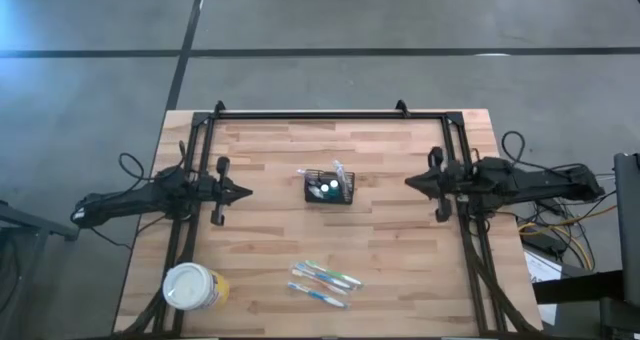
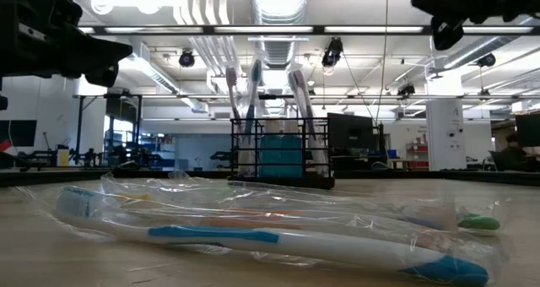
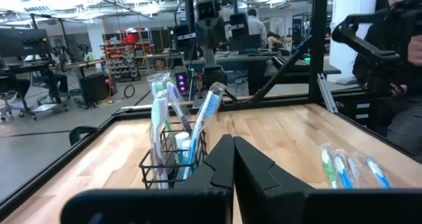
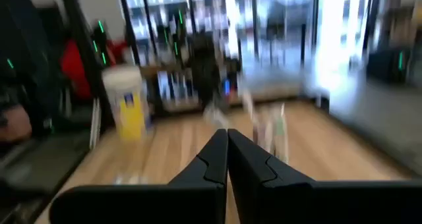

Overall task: Pick & Place toothbrushing station
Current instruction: Put the green toothbrush into the black organizer

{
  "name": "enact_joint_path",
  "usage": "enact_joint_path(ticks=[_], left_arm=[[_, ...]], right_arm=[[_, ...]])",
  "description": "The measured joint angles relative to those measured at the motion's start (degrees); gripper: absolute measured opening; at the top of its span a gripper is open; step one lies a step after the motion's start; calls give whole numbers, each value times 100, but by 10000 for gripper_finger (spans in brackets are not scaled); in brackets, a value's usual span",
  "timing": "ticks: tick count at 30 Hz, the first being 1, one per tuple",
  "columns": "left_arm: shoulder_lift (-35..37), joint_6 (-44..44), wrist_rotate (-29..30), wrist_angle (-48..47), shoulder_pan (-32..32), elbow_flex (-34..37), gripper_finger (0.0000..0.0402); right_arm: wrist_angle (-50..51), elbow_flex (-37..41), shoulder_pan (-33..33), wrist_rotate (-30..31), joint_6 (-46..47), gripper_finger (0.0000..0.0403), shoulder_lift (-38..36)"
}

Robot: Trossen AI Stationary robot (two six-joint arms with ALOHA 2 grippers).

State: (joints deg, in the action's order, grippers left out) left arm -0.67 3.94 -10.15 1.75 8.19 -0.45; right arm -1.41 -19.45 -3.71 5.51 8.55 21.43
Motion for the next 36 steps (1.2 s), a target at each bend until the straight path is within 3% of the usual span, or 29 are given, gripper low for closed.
enact_joint_path(ticks=[5,13,25,31,36], left_arm=[[0,-132,1,-19,0,2,3],[-33,-189,0,-22,0,7,3],[-33,-111,0,-23,0,11,3],[-33,-111,-2,-14,0,11,3],[-33,-121,-2,-8,0,11,3]], right_arm=[[1212,-1109,-196,83,509,8,1417],[2070,-2617,-734,258,1254,8,3645],[3260,-4629,-1645,342,1985,8,6401],[3569,-5454,-1982,137,1975,9,7640],[3664,-5982,-2035,-544,1856,38,8377]])
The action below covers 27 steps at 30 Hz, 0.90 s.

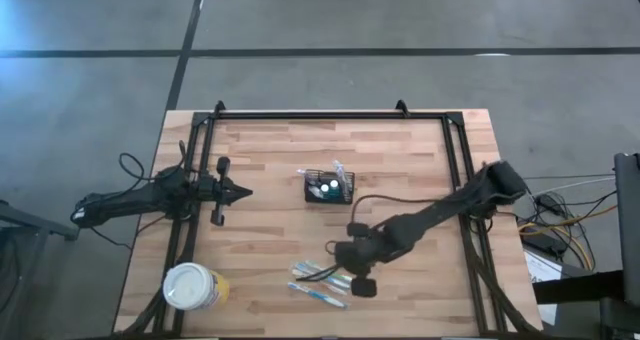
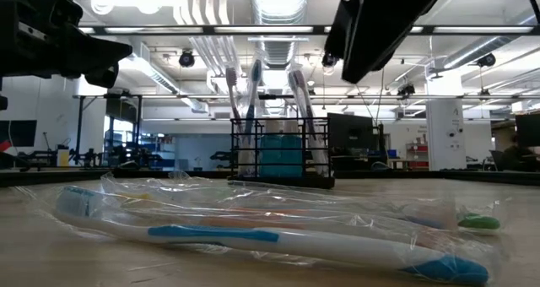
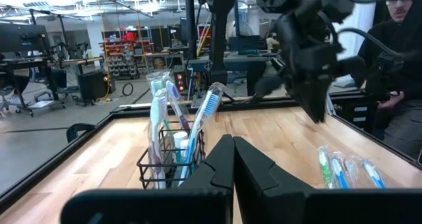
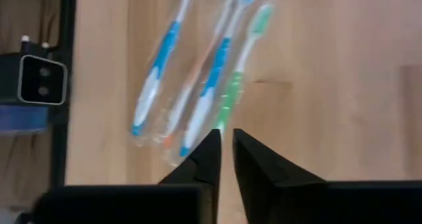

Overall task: Pick & Place toothbrushing station
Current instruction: Put the green toothbrush into the black organizer

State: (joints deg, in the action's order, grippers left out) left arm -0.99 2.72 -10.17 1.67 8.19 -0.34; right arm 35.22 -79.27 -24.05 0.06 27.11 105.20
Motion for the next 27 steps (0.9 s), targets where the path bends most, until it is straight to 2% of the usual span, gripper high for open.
enact_joint_path(ticks=[3,9,14,18,23,27], left_arm=[[-1,-10,0,0,0,0,3],[-2,-14,16,0,-1,0,3],[-2,-22,28,0,0,0,3],[-2,-22,59,0,-1,1,3],[-2,-22,94,0,0,1,3],[-2,-28,111,2,0,0,3]], right_arm=[[4,-248,-8,-205,-1,75,300],[128,-454,-37,-220,249,154,769],[97,-463,-33,-217,274,201,1004],[52,-450,-33,-208,256,216,1124],[29,-438,-33,-205,254,215,1190],[25,-437,-29,-455,251,215,1334]])
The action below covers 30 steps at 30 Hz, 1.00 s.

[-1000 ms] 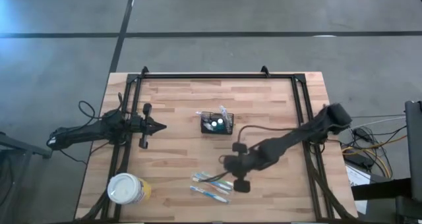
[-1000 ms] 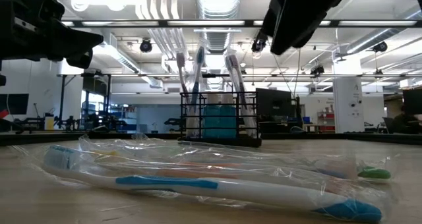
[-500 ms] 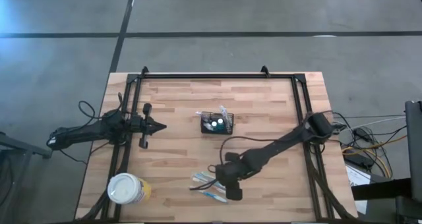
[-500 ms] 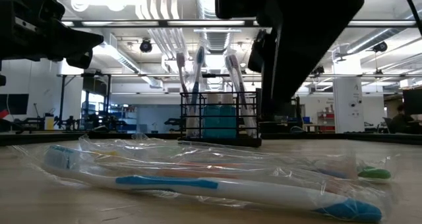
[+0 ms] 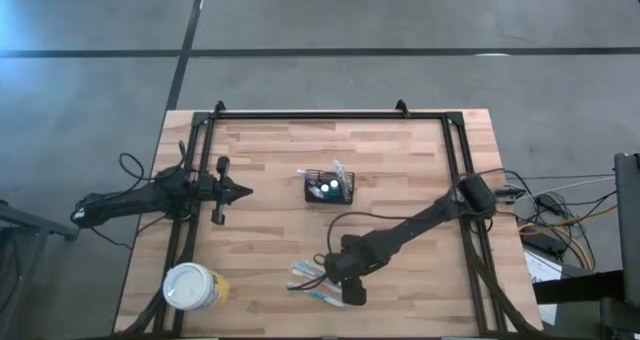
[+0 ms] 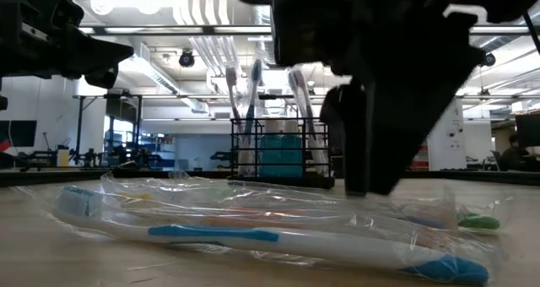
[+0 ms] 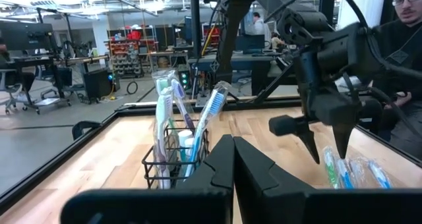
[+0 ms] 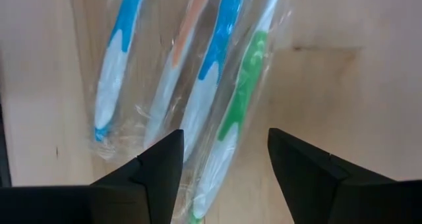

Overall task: Pick & Place toothbrushing station
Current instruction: Put the green toothbrush into the black organizer

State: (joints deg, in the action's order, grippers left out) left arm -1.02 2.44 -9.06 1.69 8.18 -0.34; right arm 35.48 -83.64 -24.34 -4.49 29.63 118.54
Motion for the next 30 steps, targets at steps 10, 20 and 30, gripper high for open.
enact_joint_path(ticks=[10,20,30], left_arm=[[0,-112,0,2,-1,2,3],[0,-101,15,2,-1,2,3],[0,-101,15,4,0,2,3]], right_arm=[[46,-4,28,33,-31,214,188],[349,-9,120,277,-404,166,188],[456,-39,146,188,-591,137,-259]])
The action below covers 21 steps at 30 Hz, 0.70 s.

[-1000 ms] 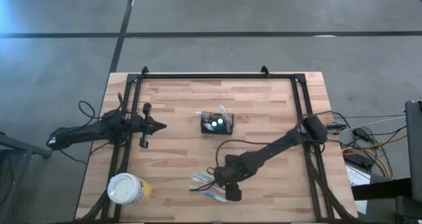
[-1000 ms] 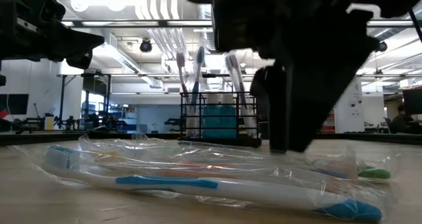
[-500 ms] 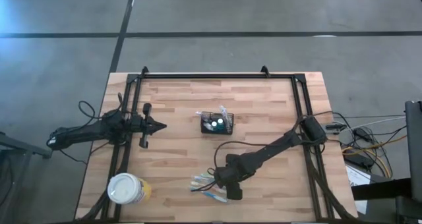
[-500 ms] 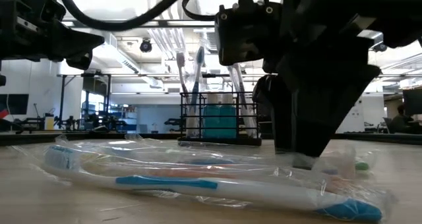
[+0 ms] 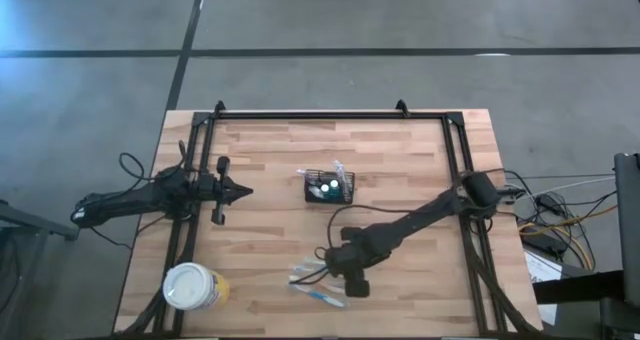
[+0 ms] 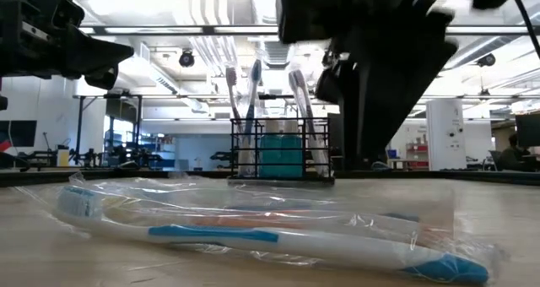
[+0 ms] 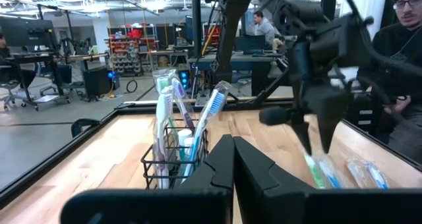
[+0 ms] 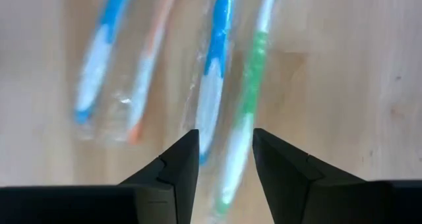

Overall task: Pick & Place toothbrushing station
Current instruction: Put the green toothbrush into the black organizer

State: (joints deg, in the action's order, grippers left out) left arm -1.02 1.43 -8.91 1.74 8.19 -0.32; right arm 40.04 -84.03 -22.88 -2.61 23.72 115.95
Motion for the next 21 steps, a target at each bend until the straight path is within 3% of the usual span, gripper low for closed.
enact_joint_path(ticks=[16,21], left_arm=[[0,-9,0,-4,-2,-1,3],[0,-11,0,-4,-1,0,3]], right_arm=[[-53,156,-8,131,-93,137,-60],[-608,356,-8,219,-59,137,-33]])
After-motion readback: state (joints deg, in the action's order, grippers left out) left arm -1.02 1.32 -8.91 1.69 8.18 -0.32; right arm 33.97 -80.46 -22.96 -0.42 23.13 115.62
